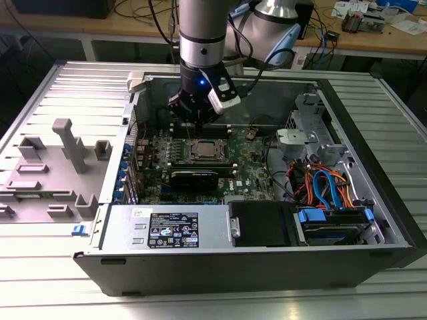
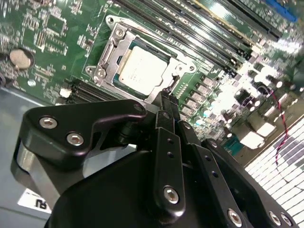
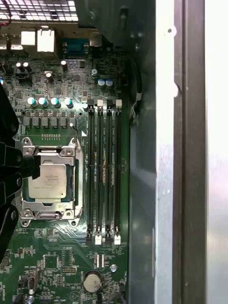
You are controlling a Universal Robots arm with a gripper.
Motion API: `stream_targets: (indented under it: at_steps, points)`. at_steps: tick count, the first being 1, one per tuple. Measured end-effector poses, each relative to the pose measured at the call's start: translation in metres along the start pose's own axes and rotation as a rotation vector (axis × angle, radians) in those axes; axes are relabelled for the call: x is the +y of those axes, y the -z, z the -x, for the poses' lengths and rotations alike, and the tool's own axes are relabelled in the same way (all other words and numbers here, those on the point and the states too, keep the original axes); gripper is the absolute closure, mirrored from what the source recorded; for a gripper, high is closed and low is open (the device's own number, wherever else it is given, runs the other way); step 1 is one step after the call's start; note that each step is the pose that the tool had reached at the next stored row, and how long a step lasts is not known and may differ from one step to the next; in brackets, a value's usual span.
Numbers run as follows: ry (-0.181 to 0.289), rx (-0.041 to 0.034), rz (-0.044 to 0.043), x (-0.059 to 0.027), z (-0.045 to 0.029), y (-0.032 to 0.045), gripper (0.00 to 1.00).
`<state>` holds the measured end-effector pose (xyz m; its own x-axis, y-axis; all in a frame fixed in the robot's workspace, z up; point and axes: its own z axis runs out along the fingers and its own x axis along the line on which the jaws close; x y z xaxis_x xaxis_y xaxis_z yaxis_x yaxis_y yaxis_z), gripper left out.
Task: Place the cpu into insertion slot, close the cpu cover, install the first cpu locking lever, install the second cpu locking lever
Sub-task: 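Install the first cpu locking lever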
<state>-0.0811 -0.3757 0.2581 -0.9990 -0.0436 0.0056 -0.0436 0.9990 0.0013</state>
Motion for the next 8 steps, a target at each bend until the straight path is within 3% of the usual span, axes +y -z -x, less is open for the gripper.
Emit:
stream_targets:
  at_steps: [2, 8]
  points:
    - [0.033, 0.0000, -0.0002, 0.0000, -0.0001, 0.0000, 0.89]
    - [0.035, -0.0029, 0.0035, 0.0002, -0.0034, 0.0025, 0.89]
